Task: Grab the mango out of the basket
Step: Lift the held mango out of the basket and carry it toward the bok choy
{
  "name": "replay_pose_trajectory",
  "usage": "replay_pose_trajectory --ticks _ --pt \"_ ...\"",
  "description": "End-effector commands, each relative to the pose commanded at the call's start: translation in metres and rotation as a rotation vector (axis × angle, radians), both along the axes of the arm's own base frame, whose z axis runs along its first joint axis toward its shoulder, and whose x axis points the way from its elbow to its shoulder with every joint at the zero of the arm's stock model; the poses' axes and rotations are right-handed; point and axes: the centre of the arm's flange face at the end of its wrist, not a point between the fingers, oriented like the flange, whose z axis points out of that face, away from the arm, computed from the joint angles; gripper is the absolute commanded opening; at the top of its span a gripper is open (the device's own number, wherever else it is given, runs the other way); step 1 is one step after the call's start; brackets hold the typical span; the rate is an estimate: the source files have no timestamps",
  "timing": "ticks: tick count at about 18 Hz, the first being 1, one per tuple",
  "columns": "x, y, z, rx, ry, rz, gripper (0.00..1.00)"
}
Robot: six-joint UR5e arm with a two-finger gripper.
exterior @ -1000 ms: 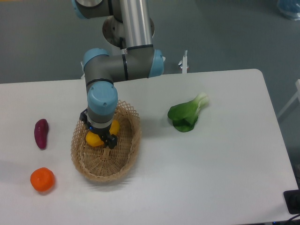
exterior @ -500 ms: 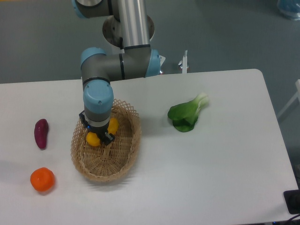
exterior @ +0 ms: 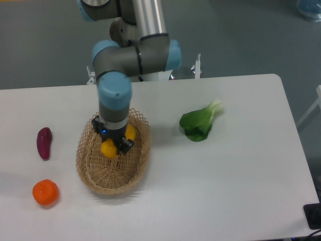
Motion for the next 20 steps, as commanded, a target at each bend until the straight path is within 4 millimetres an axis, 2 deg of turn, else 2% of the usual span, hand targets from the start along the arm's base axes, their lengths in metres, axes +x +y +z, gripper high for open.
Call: replay_pose_trajectory --ticks 3,6,13,16,20 --pt "-0.038 -0.009 0.027 -0.006 -0.005 0.054 0.13" --pt "-0.073 -0.021 0.045 0.012 0.02 0.044 0.14" --pt "-0.133 -0.064 0.044 -0.021 0.09 -0.061 0.18" --pt "-0.147 -0.072 0.039 -0.07 0.123 -0.094 0.18" --pt "-0.173 -0.09 0.047 -0.066 0.14 -0.102 0.18"
